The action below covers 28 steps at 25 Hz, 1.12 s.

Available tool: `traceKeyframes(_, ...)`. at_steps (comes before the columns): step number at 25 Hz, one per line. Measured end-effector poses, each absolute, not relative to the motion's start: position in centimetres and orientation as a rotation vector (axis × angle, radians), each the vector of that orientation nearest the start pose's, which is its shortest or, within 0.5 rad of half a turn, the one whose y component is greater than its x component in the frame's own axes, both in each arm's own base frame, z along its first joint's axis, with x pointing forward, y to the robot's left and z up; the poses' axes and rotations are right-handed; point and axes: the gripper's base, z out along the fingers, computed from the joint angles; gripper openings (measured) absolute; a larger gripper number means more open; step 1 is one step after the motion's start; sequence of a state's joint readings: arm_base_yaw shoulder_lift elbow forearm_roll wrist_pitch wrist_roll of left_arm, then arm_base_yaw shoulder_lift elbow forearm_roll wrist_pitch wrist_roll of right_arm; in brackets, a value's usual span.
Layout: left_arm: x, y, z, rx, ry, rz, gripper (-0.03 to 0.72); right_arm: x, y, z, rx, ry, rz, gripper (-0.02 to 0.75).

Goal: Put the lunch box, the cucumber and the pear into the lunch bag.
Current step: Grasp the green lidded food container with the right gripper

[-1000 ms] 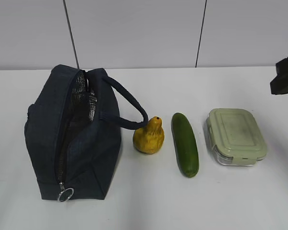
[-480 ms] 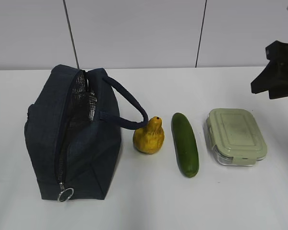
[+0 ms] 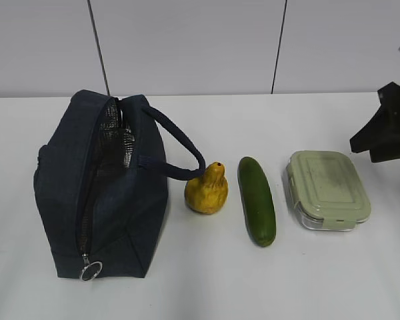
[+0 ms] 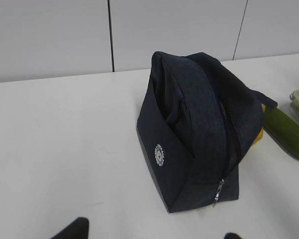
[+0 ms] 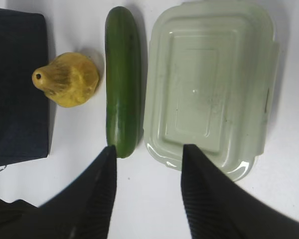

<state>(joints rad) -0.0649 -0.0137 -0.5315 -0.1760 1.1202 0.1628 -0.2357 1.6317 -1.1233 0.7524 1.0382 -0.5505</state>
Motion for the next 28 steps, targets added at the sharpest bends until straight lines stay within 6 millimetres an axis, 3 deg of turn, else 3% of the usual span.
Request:
traceKeyframes(7,-1.5,-1.3,28.2,0.252,2.034,-0.15,0.466,32.0,-2.8,23.3,0.065,2.717,0.835,0.338)
traceKeyframes(14,-1.5,-1.3,28.2,0.252,2.034,-0.15,0.466,31.8,-6.1,23.0,0.188,2.683,0.794,0.338)
traceKeyframes(21,-1.5,-1.3,28.2,0.252,2.034,-0.15,0.466,32.8,-6.9,19.6,0.183,2.727,0.86,0.338)
traceKeyframes(28,-1.5,-1.3,28.2,0.252,2.034,-0.15,0.466,33.7,-6.3,16.6,0.067,2.678,1.066,0.338)
